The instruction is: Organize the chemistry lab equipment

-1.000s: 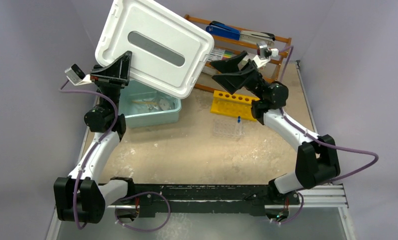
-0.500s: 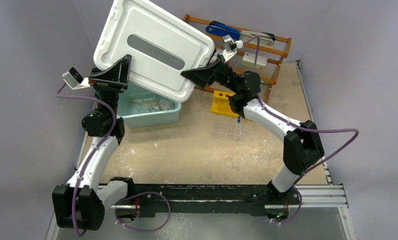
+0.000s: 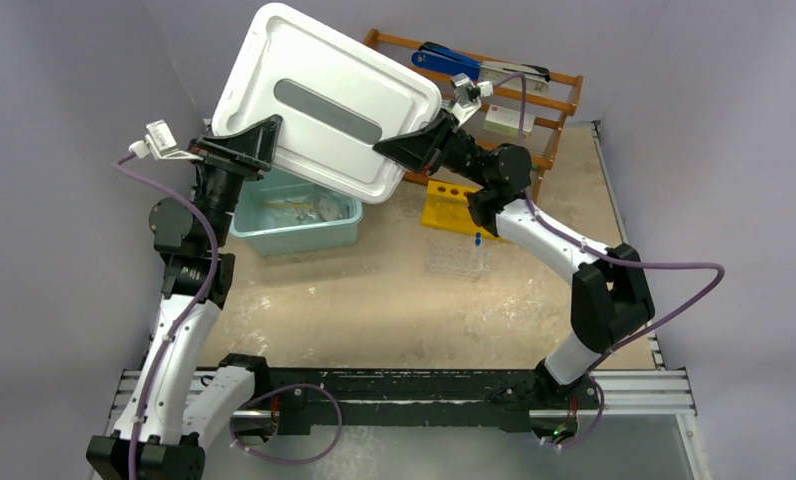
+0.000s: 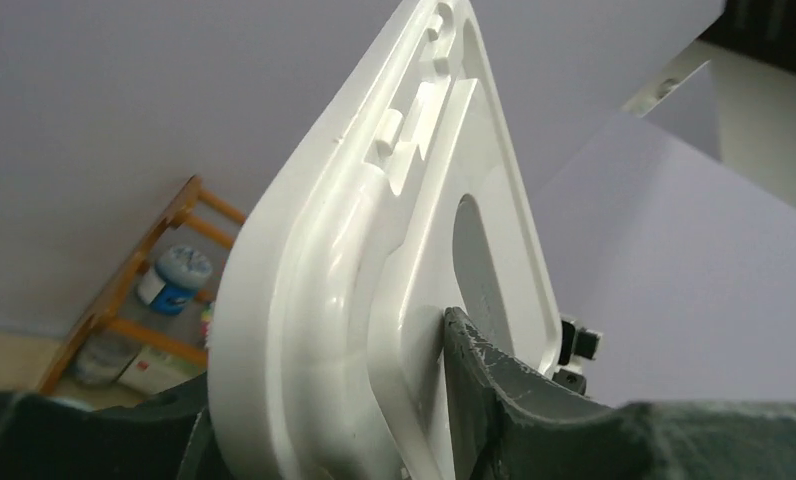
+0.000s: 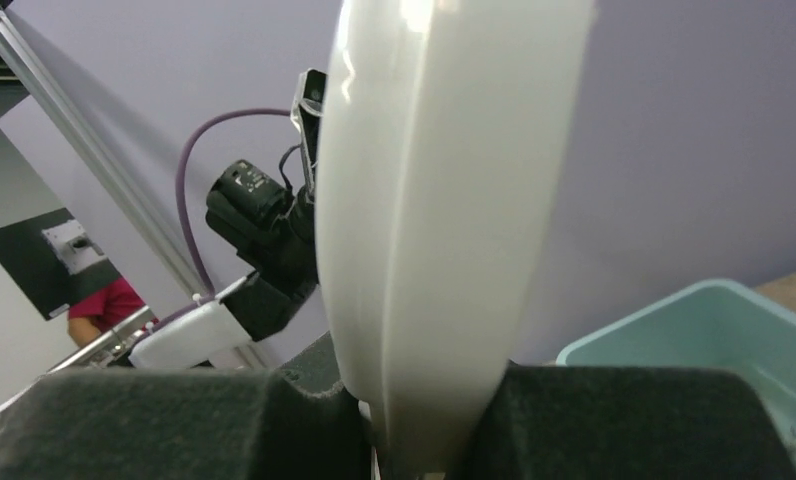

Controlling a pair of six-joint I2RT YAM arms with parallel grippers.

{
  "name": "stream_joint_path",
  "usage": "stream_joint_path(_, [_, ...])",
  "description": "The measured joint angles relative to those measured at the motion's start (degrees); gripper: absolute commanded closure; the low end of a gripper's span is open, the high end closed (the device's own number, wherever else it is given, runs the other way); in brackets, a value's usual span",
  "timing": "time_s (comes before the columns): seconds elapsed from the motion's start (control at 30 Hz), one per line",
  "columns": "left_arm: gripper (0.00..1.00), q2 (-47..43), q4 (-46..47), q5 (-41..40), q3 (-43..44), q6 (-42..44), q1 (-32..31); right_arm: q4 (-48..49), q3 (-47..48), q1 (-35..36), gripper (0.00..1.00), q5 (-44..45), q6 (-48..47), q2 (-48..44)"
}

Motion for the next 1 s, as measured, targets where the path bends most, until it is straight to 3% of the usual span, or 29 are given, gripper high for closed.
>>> stream_joint_path(0.17, [0.49, -3.93, -18.97, -4.79, 2.01, 7.15, -1.92, -0.04, -1.99, -4.66, 1.0, -4.7, 6.58, 0.04])
stream_joint_path(0.3, [0.45, -5.33, -27.32, -9.75, 2.36, 12.59, -2.12, -0.61, -1.57, -7.41, 1.0, -8.26, 10.49, 1.84])
stream_joint_path(0.53, [0.39, -3.56, -41.38, -34.14, 7.02, 23.06, 1.27, 0.13, -1.53, -13.11, 1.0, -9.68, 11.74, 4.76])
stream_joint_path(0.67, [0.38, -4.07, -45.68, -40.26, 7.32, 24.65, 1.29, -2.4, 0.44, -14.19, 1.0, -9.46, 11.3, 5.75])
stream_joint_path(0.8, [0.38, -4.79, -44.94, -35.26, 7.32, 24.46, 1.29, -7.82, 5.44, -12.0, 1.0, -9.57, 9.88, 9.35])
stream_joint_path(1.0, [0.36, 1.75, -37.18, -9.22, 10.01, 23.61, 1.31, -16.63, 11.98, -7.23, 1.0, -11.39, 8.61, 19.28])
